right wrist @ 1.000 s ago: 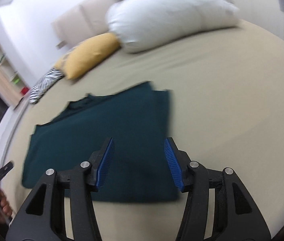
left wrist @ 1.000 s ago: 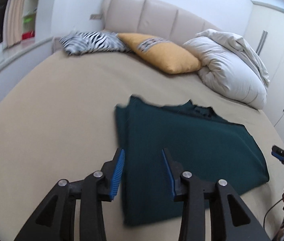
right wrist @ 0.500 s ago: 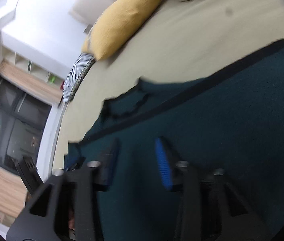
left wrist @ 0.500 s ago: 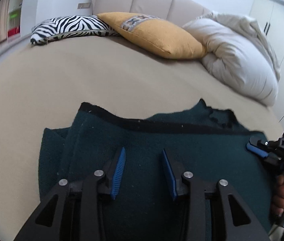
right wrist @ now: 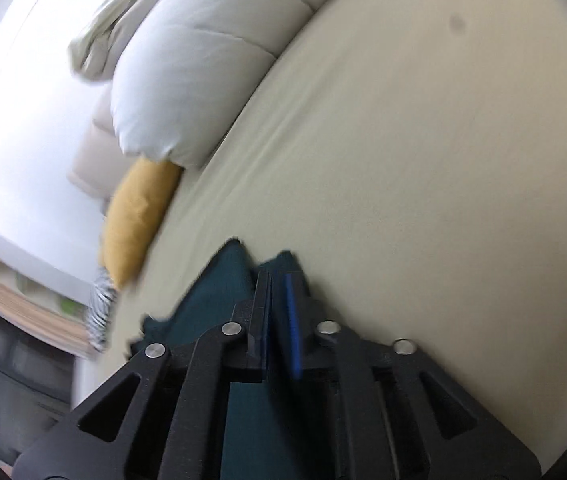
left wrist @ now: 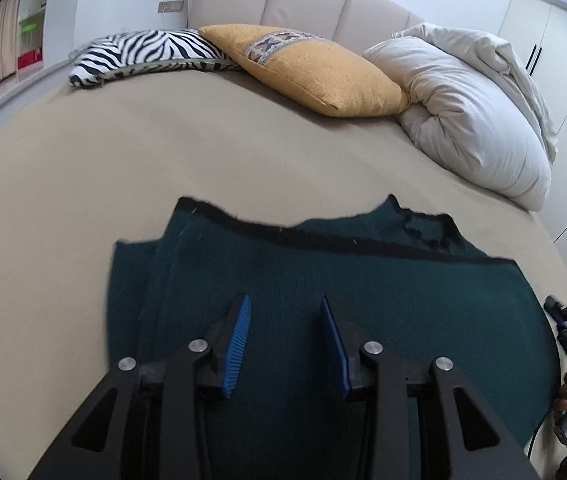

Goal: Fold small clothes

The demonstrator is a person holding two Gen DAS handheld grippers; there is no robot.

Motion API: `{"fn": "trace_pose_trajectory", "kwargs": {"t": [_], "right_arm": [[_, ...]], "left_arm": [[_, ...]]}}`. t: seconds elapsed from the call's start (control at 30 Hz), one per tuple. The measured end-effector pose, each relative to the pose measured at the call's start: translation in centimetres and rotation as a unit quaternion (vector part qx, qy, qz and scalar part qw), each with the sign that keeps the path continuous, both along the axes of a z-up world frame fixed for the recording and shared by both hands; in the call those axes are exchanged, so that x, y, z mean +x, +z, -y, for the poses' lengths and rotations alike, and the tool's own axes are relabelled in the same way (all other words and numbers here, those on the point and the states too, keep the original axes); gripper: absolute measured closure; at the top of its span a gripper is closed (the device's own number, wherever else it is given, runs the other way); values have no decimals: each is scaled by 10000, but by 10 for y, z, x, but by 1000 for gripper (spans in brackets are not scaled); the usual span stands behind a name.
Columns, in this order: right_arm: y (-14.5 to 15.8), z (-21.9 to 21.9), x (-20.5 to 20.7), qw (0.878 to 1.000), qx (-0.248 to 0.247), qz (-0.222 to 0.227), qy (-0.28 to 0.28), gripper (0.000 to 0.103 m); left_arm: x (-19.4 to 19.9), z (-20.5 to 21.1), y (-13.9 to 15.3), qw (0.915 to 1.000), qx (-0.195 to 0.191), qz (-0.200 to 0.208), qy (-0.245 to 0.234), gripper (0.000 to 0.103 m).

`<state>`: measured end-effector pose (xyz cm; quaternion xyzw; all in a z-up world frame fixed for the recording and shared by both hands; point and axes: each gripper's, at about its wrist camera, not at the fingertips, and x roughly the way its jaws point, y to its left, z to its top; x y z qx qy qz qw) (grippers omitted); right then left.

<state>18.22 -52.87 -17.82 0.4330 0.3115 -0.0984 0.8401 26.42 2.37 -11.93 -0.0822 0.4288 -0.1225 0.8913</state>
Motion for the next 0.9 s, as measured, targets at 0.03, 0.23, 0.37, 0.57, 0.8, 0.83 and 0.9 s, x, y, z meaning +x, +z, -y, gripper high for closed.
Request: {"fn": "trace_pose_trajectory", "kwargs": {"t": [0.03, 0.23, 0.37, 0.57, 0.8, 0.83, 0.9], "right_arm": [[14, -13, -6, 9995, -222, 68, 198, 92], [53, -154, -25, 9705, -14, 775, 2282, 50], [-2, -213, -11, 9500, 579, -29, 3069, 55], [-14, -162, -35, 9705, 965, 183, 2200, 62], [-7, -68, -89, 9936, 670, 98, 905, 60], [-3, -62, -96, 9961, 515, 41, 717, 60], [5, -53, -103, 9986, 222, -49, 481, 59]], "left_arm": [[-15, 0, 6, 10000, -43, 14, -43, 54], [-81, 3, -11, 9981, 491, -294, -212, 52], [-89, 5, -15, 9963, 763, -202, -350, 50], [-89, 7, -16, 9956, 833, -197, -373, 50], [-89, 6, -17, 9955, 833, -192, -399, 50], [-89, 6, -17, 9956, 822, -191, -400, 50], [-89, 5, -17, 9959, 796, -184, -399, 50]]}}
